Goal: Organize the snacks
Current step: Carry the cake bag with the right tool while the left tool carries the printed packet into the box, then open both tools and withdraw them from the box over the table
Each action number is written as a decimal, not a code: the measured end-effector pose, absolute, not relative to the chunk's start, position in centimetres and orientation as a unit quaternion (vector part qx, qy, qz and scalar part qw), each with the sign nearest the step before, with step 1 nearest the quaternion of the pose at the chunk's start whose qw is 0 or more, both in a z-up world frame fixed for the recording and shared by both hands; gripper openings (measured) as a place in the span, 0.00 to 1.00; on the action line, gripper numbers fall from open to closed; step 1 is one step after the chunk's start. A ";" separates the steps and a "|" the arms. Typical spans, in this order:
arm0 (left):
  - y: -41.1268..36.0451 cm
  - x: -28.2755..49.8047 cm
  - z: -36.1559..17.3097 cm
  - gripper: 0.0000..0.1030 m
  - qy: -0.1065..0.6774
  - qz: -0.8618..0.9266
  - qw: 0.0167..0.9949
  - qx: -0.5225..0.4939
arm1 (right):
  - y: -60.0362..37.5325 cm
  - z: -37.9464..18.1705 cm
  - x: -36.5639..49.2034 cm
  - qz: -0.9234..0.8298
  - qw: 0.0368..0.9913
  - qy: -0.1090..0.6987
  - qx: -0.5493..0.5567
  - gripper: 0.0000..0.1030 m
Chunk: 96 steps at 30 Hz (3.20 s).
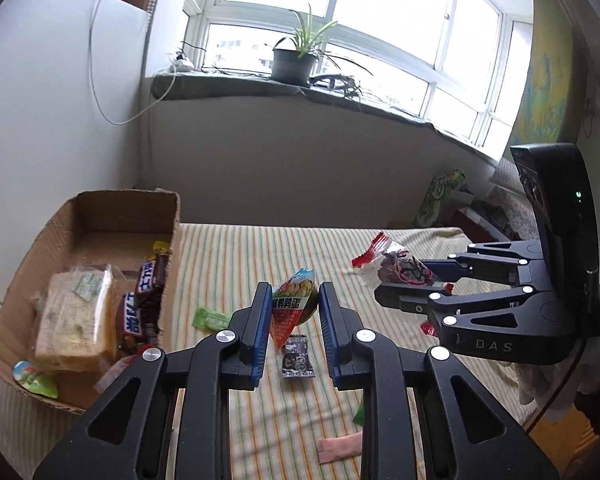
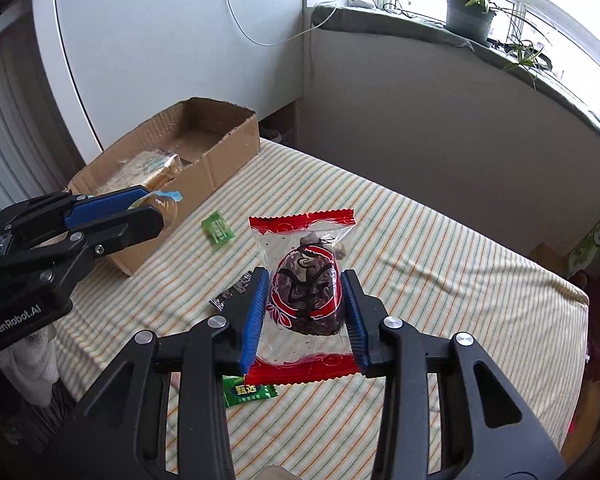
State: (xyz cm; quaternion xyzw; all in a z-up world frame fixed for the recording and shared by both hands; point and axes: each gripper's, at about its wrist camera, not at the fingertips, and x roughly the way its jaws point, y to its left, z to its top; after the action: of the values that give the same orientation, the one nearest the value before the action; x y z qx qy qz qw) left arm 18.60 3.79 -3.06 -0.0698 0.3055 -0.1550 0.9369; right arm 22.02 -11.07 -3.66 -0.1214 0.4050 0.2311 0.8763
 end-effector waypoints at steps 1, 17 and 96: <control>4.5 18.6 -2.8 0.21 0.301 -0.151 0.939 -0.076 | -10.6 -3.3 22.1 0.232 0.877 0.402 -0.122 0.37; 16.5 19.1 -2.9 0.21 0.268 -0.034 0.948 -0.169 | -0.6 -1.0 24.4 0.271 0.872 0.381 -0.142 0.37; 15.0 16.7 -3.0 0.51 0.263 -0.064 0.954 -0.130 | -3.7 -0.4 21.2 0.213 0.905 0.365 -0.054 0.76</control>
State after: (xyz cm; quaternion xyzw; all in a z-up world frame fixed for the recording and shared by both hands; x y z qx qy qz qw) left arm 16.65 14.97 -2.97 -0.1298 0.2629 -0.0645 0.9539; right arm 21.22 -3.74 -0.40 -0.0540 0.3646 0.2132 0.9048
